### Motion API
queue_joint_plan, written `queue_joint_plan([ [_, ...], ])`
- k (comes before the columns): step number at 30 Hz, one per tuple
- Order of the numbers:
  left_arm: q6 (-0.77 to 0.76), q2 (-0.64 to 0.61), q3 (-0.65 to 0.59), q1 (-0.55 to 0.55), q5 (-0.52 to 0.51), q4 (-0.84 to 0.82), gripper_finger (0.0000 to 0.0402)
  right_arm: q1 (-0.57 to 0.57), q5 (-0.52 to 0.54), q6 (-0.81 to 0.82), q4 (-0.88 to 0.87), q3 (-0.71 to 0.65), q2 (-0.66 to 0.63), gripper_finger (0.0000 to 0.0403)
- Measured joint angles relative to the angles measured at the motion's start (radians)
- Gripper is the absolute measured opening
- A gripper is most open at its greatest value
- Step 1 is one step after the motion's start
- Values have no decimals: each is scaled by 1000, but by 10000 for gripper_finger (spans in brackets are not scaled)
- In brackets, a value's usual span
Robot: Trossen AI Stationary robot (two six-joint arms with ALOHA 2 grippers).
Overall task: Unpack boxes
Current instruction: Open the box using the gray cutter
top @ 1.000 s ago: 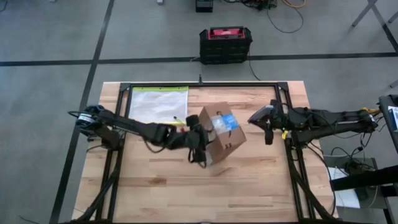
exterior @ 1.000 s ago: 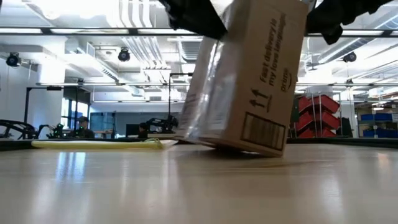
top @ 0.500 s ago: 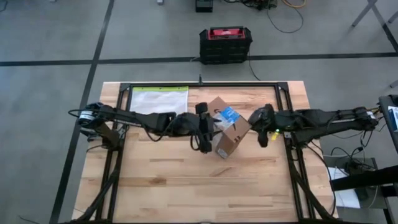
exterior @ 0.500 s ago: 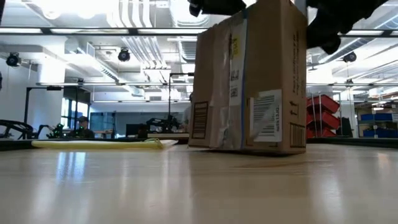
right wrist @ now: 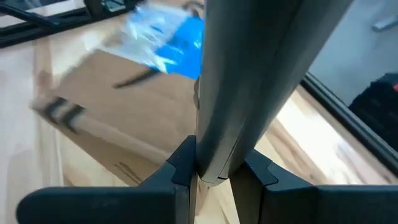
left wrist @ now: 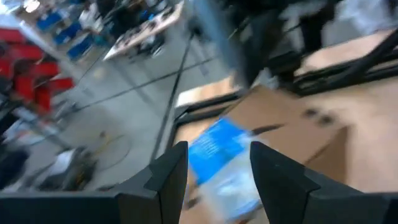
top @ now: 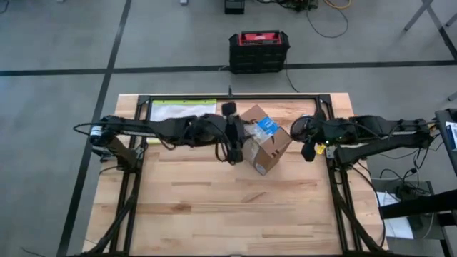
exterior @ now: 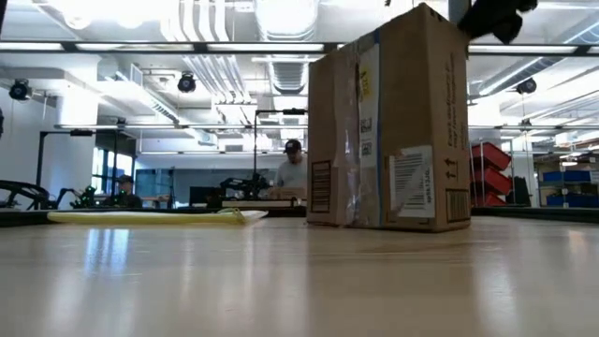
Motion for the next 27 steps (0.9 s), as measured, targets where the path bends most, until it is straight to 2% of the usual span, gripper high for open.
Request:
queue_joint_plan([
  [6, -29, 15, 2, 155, 194, -79, 156, 0, 19, -24, 0, 91, 59, 48],
  [12, 27, 42, -65, 243, 335, -86, 156, 46, 27, 4, 0, 151, 178, 48],
  [19, -25, 25, -74, 211, 323, -157, 155, 123, 29, 15, 9, 185, 274, 47],
  [23, -77, -3, -72, 172, 314, -208, 155, 102, 24, -7, 7, 185, 288, 47],
  [27, -137, -24, -72, 110, 248, -271, 155, 67, 20, -56, -4, 205, 282, 47],
])
